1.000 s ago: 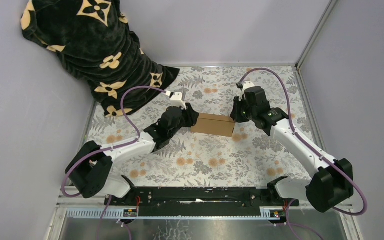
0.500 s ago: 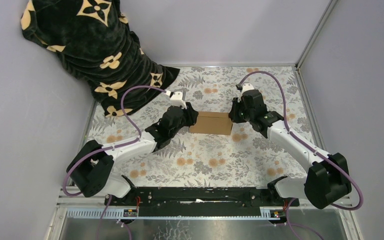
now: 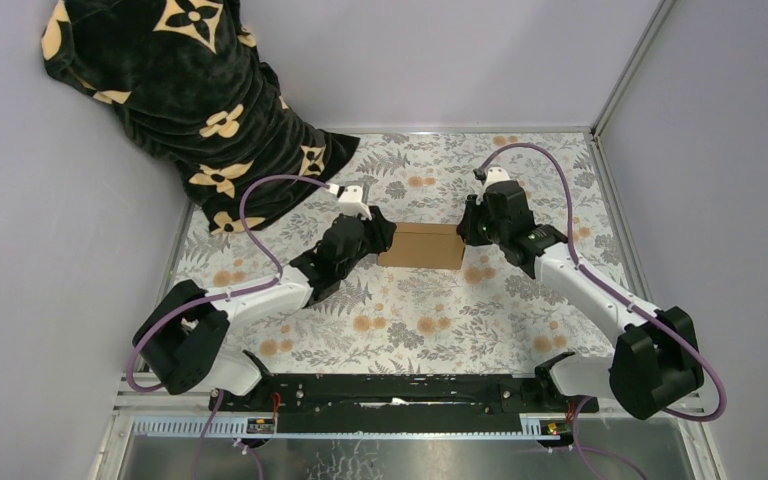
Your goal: Fold the paper box
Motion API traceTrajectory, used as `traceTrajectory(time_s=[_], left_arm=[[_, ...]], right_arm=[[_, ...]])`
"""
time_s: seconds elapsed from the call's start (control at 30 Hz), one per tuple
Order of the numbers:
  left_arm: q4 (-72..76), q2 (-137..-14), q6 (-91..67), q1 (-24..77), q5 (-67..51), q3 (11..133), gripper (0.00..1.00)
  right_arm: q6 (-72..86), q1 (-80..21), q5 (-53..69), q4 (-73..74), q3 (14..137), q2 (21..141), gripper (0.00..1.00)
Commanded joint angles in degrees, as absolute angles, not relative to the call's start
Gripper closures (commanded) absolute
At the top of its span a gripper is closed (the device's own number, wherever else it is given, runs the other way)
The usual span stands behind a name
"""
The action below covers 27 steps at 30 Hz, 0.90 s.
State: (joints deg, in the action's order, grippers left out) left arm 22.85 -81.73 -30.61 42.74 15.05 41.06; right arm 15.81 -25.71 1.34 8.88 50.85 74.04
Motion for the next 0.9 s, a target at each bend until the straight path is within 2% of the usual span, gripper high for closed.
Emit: traceTrajectory(time_s=[0.0, 0.87], left_arm=[[17.32, -83.53, -31.63, 44.23, 13.95, 37.06, 0.58], [19.63, -86.03, -32.19, 45.29, 14.64, 34.26, 0.58]], right_arm=[[17.42, -26.36, 4.50, 15.74, 46.63, 75.82, 0.83], [19.32, -26.41, 8.21, 11.36, 40.75, 77.06, 0.83]])
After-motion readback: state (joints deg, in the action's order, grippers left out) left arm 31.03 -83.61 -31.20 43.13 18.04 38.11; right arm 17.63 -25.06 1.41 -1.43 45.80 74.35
